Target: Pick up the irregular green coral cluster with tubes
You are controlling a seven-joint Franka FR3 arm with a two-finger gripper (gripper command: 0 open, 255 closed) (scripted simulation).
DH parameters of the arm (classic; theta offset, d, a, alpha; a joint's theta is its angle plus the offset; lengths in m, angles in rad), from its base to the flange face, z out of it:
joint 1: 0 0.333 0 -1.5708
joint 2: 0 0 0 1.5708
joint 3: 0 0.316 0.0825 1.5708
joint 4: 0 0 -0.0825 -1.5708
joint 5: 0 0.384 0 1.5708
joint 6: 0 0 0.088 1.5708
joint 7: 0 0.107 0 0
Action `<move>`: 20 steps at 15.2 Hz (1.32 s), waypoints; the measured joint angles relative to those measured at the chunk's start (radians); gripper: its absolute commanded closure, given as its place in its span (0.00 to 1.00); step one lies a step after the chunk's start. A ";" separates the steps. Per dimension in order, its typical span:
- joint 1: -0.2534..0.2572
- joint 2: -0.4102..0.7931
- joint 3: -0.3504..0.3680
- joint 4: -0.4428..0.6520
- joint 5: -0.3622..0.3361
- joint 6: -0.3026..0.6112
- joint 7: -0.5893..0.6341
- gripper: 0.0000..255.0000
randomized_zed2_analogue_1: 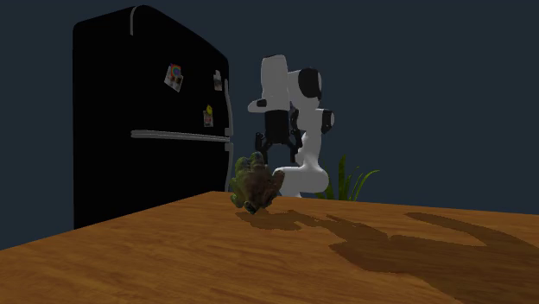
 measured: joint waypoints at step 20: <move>-0.009 0.073 0.023 -0.105 0.098 0.315 0.071 1.00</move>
